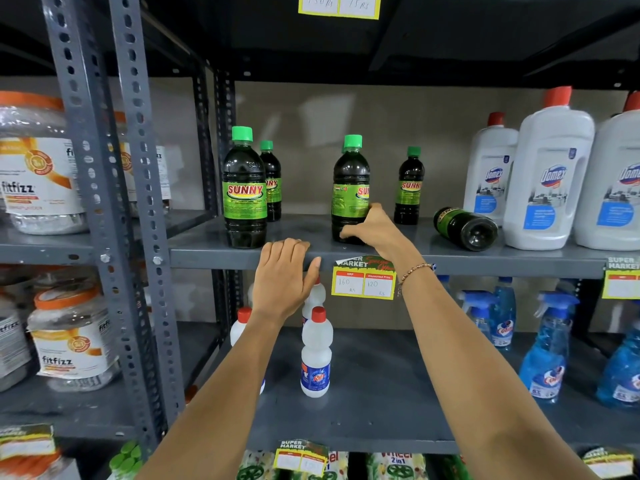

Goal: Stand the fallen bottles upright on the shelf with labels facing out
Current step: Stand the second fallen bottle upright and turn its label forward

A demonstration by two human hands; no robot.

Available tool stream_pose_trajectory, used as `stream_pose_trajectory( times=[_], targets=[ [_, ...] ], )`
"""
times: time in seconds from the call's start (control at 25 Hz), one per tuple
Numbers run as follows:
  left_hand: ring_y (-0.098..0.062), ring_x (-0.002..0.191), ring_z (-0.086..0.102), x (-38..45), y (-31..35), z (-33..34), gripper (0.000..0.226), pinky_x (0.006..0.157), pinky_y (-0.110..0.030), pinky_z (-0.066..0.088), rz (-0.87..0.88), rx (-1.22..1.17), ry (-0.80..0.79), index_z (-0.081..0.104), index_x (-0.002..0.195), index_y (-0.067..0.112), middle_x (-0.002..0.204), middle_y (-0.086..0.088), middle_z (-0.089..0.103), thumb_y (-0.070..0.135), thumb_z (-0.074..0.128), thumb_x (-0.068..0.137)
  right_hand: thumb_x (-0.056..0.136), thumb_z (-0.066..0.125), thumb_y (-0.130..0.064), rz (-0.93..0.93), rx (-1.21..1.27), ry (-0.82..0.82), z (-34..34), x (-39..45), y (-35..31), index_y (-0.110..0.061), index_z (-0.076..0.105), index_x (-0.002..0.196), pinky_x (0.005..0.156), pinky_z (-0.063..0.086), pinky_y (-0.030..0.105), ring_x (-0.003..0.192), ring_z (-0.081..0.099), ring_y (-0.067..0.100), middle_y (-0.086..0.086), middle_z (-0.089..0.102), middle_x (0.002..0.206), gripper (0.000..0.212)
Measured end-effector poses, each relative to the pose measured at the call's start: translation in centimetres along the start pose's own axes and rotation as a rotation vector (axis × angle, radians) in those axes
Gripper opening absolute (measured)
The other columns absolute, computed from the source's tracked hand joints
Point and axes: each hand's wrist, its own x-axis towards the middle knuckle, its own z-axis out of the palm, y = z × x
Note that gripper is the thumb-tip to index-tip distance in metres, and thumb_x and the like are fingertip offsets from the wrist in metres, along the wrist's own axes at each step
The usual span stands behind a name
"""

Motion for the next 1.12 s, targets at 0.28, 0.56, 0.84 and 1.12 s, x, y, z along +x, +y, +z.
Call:
stream_pose_trajectory(
  times=[0.28,0.56,0.84,1.12],
  targets=[
    [-0.026,0.091,0.059,0.0,0.0,-0.1,0.043,0.092,-0.037,0.039,0.006,-0.014,-0.009,0.061,0.104,0.010,0.101,-0.007,0.065,0.044,0.036,0.095,0.072,0.078,-0.014,-0.014,-0.022,-0.009,-0.1,-0.5,-0.4,-0.007,0.032,0.126,0.085,0.043,0.030,0.109,0.053,0.021,0.010,0.054,0.123,0.071],
    [-0.026,0.090,0.059,0.0,0.0,0.0,0.043,0.090,-0.038,0.040,0.018,-0.025,0.007,0.061,0.104,0.010,0.100,-0.007,0.065,0.043,0.036,0.095,0.064,0.087,-0.024,-0.079,-0.097,0.052,0.1,-1.1,-0.5,-0.007,0.038,0.126,0.084,0.040,0.027,0.112,0.053,0.019,0.009,0.053,0.128,0.080],
    [-0.026,0.077,0.055,0.9,0.9,-0.8,0.041,0.076,-0.037,0.042,-0.040,0.009,0.016,0.059,0.087,0.010,0.083,-0.005,0.061,0.040,0.032,0.098,0.067,0.085,-0.023,-0.047,-0.054,-0.018,-0.4,-0.8,-0.2,-0.007,0.036,0.131,0.098,0.044,0.033,0.120,0.052,0.022,0.008,0.050,0.132,0.082],
    [-0.027,0.114,0.054,9.9,2.2,-1.4,0.049,0.088,-0.036,0.046,-0.294,-0.455,-0.576,0.049,0.128,0.006,0.123,-0.011,0.059,0.038,0.058,0.091,0.086,0.064,-0.001,-0.014,0.119,-0.075,-2.6,-1.5,0.3,0.002,0.047,0.132,0.095,0.045,0.031,0.119,0.056,0.027,0.016,0.060,0.128,0.049]
  ],
)
